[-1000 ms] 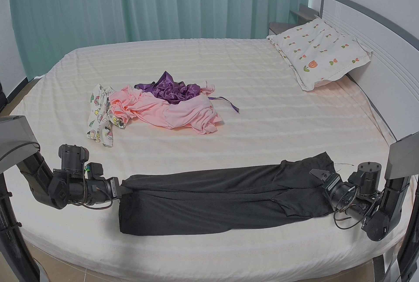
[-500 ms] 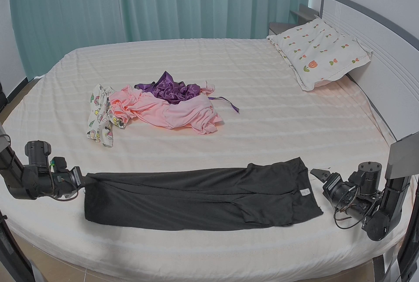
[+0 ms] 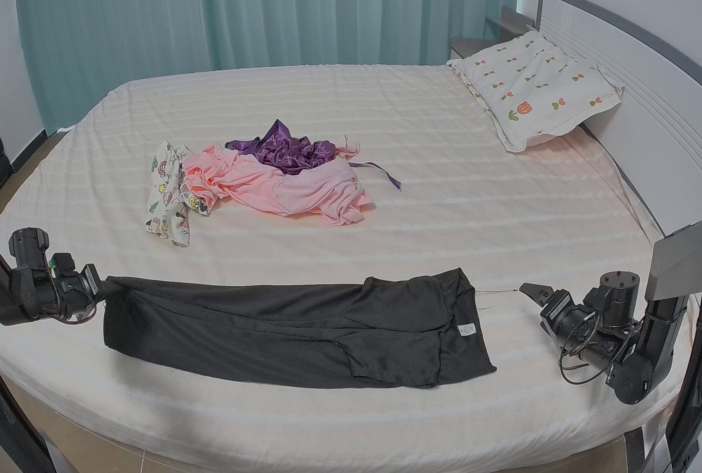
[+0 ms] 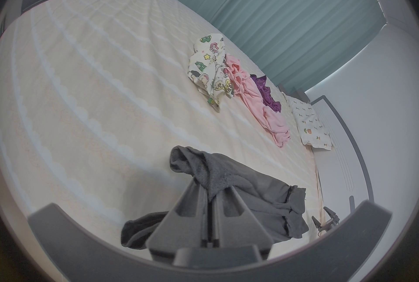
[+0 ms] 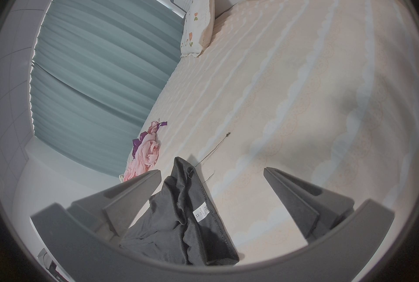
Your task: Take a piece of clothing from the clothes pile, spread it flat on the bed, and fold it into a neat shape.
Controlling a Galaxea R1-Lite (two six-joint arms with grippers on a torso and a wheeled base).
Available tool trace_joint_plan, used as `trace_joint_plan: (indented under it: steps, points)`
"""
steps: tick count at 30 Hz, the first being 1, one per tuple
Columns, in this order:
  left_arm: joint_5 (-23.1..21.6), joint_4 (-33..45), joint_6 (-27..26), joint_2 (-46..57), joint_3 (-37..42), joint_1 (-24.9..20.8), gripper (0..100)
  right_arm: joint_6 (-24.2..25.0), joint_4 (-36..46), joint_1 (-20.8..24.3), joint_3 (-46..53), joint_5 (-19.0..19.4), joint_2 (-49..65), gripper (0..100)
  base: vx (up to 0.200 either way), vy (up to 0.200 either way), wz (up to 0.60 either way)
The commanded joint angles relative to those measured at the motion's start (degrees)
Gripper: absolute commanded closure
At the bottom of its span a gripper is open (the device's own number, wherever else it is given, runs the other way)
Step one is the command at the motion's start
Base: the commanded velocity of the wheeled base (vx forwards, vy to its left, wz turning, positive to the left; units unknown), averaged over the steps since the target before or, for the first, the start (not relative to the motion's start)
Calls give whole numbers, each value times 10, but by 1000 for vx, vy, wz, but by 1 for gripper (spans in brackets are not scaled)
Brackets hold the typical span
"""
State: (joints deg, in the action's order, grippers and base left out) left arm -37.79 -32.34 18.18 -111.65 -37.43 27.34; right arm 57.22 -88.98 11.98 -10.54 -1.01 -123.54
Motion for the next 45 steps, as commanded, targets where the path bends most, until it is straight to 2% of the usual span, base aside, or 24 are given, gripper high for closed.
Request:
trace_joint_plan:
  steps: [1,3,4,8,11,14,16,20,24,29,31,37,45]
  points:
    - [46,23,30,50,0,-80,100,0,-6,1,0,0,0,0,0,0,0]
    - [67,27,49,60,1,-115,100,0,-6,1,0,0,0,0,0,0,0]
    - [97,29,77,77,2,-164,100,0,-6,1,0,0,1,0,0,0,0]
    - [156,31,122,102,-2,-268,100,0,-6,0,0,0,1,0,0,0,0]
    - [209,32,137,102,-13,-341,100,-1,-6,0,0,0,1,0,0,0,0]
    - [254,66,140,97,-43,-406,100,-1,-6,0,0,0,1,0,0,0,0]
    - [272,100,150,96,-72,-440,100,-1,-6,-1,-1,0,1,0,0,0,0]
    - [279,156,213,91,-133,-498,100,-1,-6,-1,0,-1,2,0,0,0,0]
    - [284,189,225,72,-171,-536,100,-1,-6,-1,-1,-1,1,0,0,0,0]
    - [323,197,227,35,-204,-573,100,-1,-6,-1,-1,-1,1,0,0,0,0]
    - [326,197,227,23,-212,-585,100,-1,-6,-1,-1,-1,1,0,0,0,0]
    - [326,199,228,-1,-237,-607,100,-1,-6,-1,-1,-1,1,0,0,0,0]
    - [327,199,251,-16,-265,-626,100,-1,-6,-1,-1,-1,0,0,0,-200,0]
